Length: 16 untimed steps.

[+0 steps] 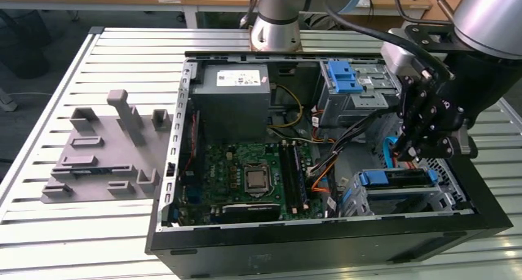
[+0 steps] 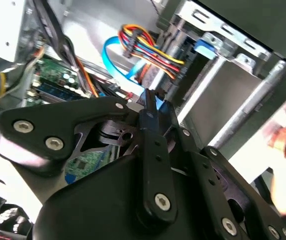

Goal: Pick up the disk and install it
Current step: 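Insert the second disk wire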

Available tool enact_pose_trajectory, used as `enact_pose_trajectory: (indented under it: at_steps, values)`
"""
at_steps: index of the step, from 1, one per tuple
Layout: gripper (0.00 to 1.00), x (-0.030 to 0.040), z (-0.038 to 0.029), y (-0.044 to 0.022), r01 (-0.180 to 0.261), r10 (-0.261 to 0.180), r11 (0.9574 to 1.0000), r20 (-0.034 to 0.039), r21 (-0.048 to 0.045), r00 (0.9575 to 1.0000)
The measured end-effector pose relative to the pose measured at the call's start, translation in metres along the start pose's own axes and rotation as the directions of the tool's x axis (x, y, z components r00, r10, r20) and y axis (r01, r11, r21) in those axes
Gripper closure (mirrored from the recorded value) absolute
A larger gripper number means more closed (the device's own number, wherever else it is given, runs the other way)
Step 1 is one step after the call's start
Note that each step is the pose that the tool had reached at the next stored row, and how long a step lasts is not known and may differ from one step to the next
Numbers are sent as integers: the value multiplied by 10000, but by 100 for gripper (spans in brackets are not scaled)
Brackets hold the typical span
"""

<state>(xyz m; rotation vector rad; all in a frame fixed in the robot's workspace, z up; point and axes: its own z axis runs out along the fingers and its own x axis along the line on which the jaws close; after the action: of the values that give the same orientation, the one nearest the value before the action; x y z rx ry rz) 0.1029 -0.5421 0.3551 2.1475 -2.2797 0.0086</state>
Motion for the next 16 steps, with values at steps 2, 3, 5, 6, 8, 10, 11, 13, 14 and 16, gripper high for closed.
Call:
enact_pose_trajectory:
  at_steps: [2,3,5,6,8,10,11,13,14,16]
  values:
    - [76,0,0,0,1,-1,10000,273,-16,9996]
    - [76,0,0,0,2,-1,10000,345,-20,9994]
    - [78,0,0,0,1,-1,10000,351,-21,9994]
    - [84,1,0,0,2,-1,10000,350,-21,9994]
    - [84,2,1,0,2,-1,10000,313,-19,9995]
    - [84,3,1,-1,2,-1,10000,212,-12,9998]
    - [84,3,4,-1,2,-2,10000,153,-5,9999]
    - [84,3,10,0,0,0,10000,-34,25,10000]
    - [84,3,15,-1,0,0,10000,-99,47,10000]
    - [84,5,36,-1,0,1,10000,-107,82,9999]
